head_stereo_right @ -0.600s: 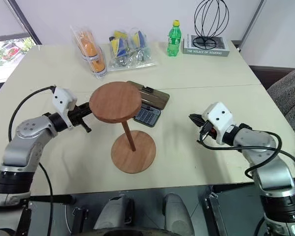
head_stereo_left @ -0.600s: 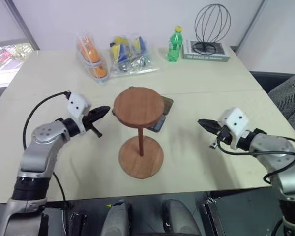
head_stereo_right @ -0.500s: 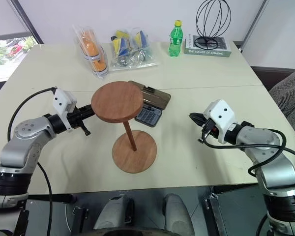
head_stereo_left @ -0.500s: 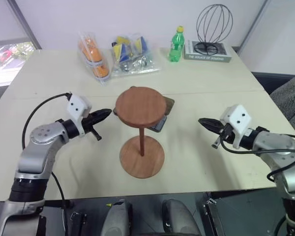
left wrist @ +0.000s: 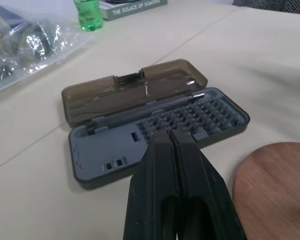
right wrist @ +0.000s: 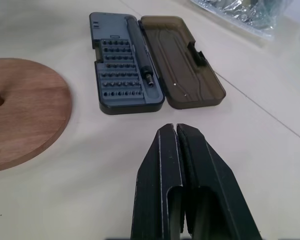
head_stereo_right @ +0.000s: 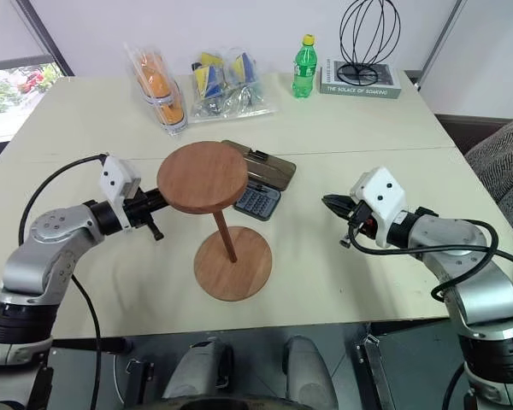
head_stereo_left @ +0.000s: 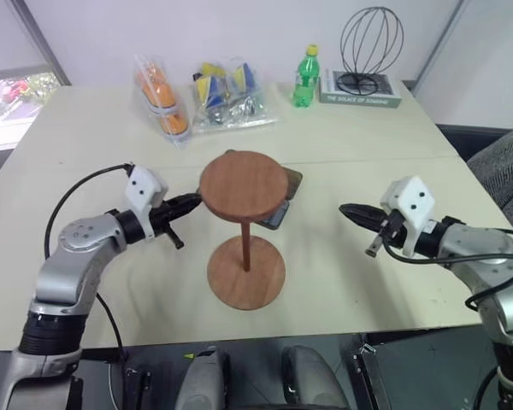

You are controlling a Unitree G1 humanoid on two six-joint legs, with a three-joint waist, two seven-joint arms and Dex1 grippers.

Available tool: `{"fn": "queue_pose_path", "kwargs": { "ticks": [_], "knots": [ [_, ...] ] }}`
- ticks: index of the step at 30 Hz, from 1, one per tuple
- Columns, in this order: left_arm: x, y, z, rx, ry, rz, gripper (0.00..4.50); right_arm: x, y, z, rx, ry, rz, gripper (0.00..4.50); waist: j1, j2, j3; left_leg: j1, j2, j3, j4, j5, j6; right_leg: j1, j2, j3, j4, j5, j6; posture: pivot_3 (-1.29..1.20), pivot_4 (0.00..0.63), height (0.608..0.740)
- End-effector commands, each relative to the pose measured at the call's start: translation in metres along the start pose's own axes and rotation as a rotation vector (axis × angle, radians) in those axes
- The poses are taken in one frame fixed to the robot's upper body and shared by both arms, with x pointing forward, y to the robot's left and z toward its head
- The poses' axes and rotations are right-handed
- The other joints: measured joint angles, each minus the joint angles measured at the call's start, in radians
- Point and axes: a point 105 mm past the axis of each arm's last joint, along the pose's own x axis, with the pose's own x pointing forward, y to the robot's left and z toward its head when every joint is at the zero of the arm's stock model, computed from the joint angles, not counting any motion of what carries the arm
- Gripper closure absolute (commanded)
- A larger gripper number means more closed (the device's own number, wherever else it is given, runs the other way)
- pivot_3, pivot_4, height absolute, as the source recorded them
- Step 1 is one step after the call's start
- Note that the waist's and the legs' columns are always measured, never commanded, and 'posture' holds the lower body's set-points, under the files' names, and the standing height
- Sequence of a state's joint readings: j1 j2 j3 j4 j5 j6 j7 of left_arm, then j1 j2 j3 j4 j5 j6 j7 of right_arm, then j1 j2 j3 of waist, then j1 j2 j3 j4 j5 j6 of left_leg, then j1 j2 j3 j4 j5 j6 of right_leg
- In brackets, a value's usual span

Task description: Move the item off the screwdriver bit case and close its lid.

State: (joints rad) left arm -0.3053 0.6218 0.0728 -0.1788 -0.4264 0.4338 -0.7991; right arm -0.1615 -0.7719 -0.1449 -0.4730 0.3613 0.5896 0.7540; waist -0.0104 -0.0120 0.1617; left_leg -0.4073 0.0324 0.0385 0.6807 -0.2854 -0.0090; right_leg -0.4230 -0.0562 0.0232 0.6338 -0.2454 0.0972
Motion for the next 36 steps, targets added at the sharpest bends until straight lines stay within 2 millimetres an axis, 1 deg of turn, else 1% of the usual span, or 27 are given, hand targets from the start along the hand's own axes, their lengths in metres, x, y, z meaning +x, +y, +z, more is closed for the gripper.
{"fn": "queue_pose_path", "kwargs": {
  "ticks": [1, 10, 15, 17, 18, 19, 22, 24, 25, 26, 27, 30, 33, 36],
  "knots": [
    [0.001, -0.004, 0.010, 0.030, -0.027, -0.020, 4.50, -0.005, 0.004, 0.011, -0.042, -0.026, 0.015, 4.43, 0.000, 0.000, 0.000, 0.000, 0.000, 0.000, 0.000, 0.000, 0.000, 0.000, 0.000, 0.000, 0.000, 0.000, 0.000, 0.00, 0.150, 0.740],
    [0.004, -0.006, 0.009, 0.025, -0.035, -0.029, 4.50, -0.006, 0.006, 0.012, -0.040, -0.021, 0.023, 4.43, 0.000, 0.000, 0.000, 0.000, 0.000, 0.000, 0.000, 0.000, 0.000, 0.000, 0.000, 0.000, 0.000, 0.000, 0.000, 0.00, 0.150, 0.740],
    [0.010, -0.009, 0.010, 0.014, -0.042, -0.049, 4.50, -0.007, 0.014, 0.012, -0.026, -0.017, 0.046, 4.43, 0.001, 0.000, 0.000, 0.000, 0.000, 0.000, 0.000, 0.000, 0.000, 0.000, 0.000, 0.000, 0.000, 0.000, 0.000, 0.00, 0.150, 0.740],
    [0.011, -0.010, 0.011, 0.013, -0.043, -0.054, 4.50, -0.007, 0.019, 0.012, 0.005, -0.024, 0.069, 4.43, 0.000, 0.000, 0.000, 0.000, 0.000, 0.000, 0.000, 0.000, 0.000, 0.000, 0.000, 0.000, 0.000, 0.000, 0.000, 0.00, 0.150, 0.740],
    [0.011, -0.010, 0.011, 0.013, -0.043, -0.054, 4.50, -0.006, 0.022, 0.011, 0.013, -0.022, 0.076, 3.93, 0.000, 0.000, 0.000, 0.000, 0.000, 0.000, 0.000, 0.000, 0.000, 0.000, 0.000, 0.000, 0.000, 0.000, 0.000, 0.00, 0.150, 0.740],
    [0.011, -0.010, 0.011, 0.013, -0.042, -0.054, 4.50, -0.005, 0.024, 0.010, 0.020, -0.019, 0.083, 3.67, 0.000, 0.000, 0.000, 0.000, 0.000, 0.000, 0.000, 0.000, 0.000, 0.000, 0.000, 0.000, 0.000, 0.000, 0.000, 0.00, 0.150, 0.740],
    [0.011, -0.008, 0.010, 0.012, -0.040, -0.046, 4.50, -0.003, 0.031, 0.011, 0.033, -0.022, 0.099, 2.20, -0.001, 0.000, 0.000, 0.000, 0.000, -0.001, 0.000, 0.000, 0.000, 0.000, 0.000, 0.000, 0.000, 0.000, 0.000, 0.00, 0.150, 0.740],
    [0.013, -0.008, 0.010, 0.007, -0.044, -0.046, 4.50, 0.000, 0.037, 0.013, 0.039, -0.034, 0.115, 1.08, -0.002, 0.000, 0.000, 0.000, 0.000, 0.000, 0.000, 0.000, 0.000, 0.000, 0.000, 0.000, 0.000, 0.000, 0.000, 0.00, 0.150, 0.740],
    [0.014, -0.008, 0.010, 0.003, -0.047, -0.048, 4.50, 0.001, 0.039, 0.015, 0.040, -0.040, 0.123, 0.73, -0.001, 0.000, 0.000, 0.000, 0.000, -0.001, 0.000, 0.000, 0.000, 0.000, 0.000, 0.000, 0.000, 0.000, 0.000, 0.00, 0.150, 0.740],
    [0.015, -0.008, 0.010, 0.000, -0.048, -0.051, 4.50, 0.002, 0.042, 0.016, 0.041, -0.047, 0.130, 0.19, -0.001, 0.000, 0.000, 0.000, 0.000, -0.001, 0.000, 0.000, 0.000, 0.000, 0.000, 0.000, 0.000, 0.000, 0.000, 0.00, 0.150, 0.740],
    [0.017, -0.008, 0.010, -0.003, -0.048, -0.055, 4.50, 0.004, 0.045, 0.017, 0.039, -0.050, 0.144, 0.08, 0.000, 0.000, 0.000, 0.000, 0.000, -0.001, 0.000, 0.000, 0.000, 0.000, 0.000, 0.000, 0.000, 0.000, 0.000, 0.00, 0.150, 0.740],
    [0.021, -0.007, 0.008, 0.000, -0.046, -0.060, 4.50, 0.013, 0.055, 0.022, 0.049, -0.070, 0.189, 0.08, 0.000, 0.000, 0.000, 0.000, 0.000, -0.001, 0.000, 0.000, 0.000, 0.000, 0.000, 0.000, 0.000, 0.000, 0.000, 0.00, 0.150, 0.740],
    [0.023, -0.005, 0.010, 0.007, -0.053, -0.055, 4.50, 0.018, 0.073, 0.032, 0.091, -0.093, 0.312, 0.08, -0.002, 0.000, 0.000, 0.000, 0.000, -0.001, 0.000, 0.000, 0.000, 0.000, 0.000, 0.000, 0.000, 0.000, 0.000, 0.00, 0.150, 0.740],
    [0.023, -0.004, 0.009, 0.014, -0.053, -0.045, 4.50, 0.025, 0.079, 0.038, 0.084, -0.105, 0.365, 0.08, -0.002, 0.000, 0.000, 0.000, 0.000, -0.002, 0.000, 0.000, 0.000, 0.000, 0.000, 0.000, 0.000, 0.000, 0.000, 0.00, 0.150, 0.740]
  ]
}}
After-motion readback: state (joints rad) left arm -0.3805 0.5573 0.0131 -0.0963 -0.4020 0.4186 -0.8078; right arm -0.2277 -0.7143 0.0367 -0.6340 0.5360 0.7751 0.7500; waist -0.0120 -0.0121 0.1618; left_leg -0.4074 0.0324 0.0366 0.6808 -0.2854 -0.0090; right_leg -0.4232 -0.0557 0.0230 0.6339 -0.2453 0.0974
